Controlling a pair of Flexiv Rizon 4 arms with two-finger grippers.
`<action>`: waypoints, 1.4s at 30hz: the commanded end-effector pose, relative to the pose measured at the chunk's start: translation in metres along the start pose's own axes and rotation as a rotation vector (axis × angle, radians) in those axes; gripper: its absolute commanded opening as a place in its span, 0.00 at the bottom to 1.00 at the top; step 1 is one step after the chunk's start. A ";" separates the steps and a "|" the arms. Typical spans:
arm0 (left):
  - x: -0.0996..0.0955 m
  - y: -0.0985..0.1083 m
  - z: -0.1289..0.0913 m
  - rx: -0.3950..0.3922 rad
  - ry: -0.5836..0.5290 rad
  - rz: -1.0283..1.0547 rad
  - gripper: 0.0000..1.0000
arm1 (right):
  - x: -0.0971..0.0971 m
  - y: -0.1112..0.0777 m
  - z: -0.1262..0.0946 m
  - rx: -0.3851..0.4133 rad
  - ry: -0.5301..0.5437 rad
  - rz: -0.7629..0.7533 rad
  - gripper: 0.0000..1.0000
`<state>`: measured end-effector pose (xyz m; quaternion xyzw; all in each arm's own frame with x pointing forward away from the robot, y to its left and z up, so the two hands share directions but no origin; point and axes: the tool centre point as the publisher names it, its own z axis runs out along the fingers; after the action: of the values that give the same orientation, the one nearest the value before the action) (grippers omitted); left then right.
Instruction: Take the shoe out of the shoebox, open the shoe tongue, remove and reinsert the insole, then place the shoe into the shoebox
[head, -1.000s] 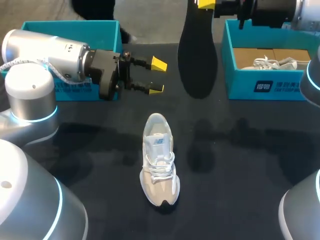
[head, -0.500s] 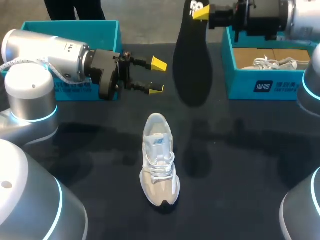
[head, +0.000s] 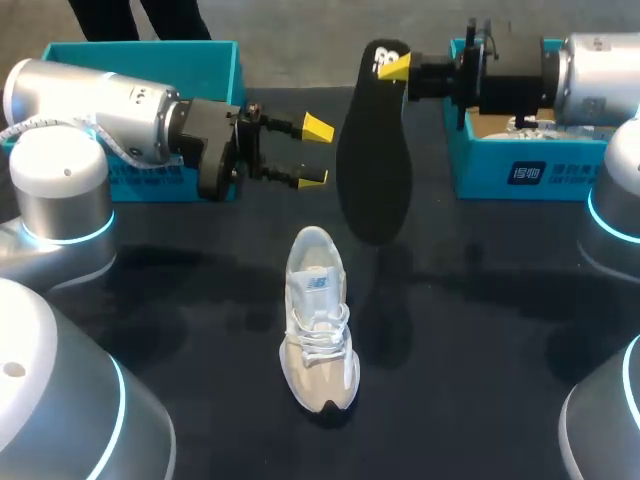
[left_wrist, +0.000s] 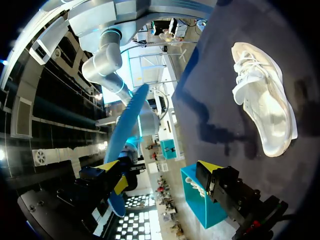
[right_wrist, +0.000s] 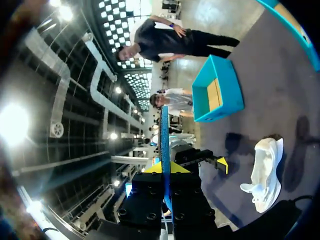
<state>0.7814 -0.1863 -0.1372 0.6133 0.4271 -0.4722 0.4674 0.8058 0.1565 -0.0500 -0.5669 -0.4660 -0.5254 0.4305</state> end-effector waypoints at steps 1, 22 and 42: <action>0.000 -0.001 0.001 -0.003 -0.002 0.002 1.00 | -0.006 0.003 0.007 0.007 -0.008 0.013 0.00; 0.000 -0.001 0.001 -0.003 -0.002 0.002 1.00 | -0.012 0.025 0.006 -0.012 -0.002 0.047 0.00; -0.026 -0.006 -0.005 -0.009 -0.069 0.169 1.00 | -0.012 0.025 0.006 -0.012 -0.002 0.047 0.00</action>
<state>0.7705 -0.1777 -0.1095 0.6302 0.3617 -0.4490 0.5200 0.8300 0.1542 -0.0620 -0.5800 -0.4500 -0.5175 0.4396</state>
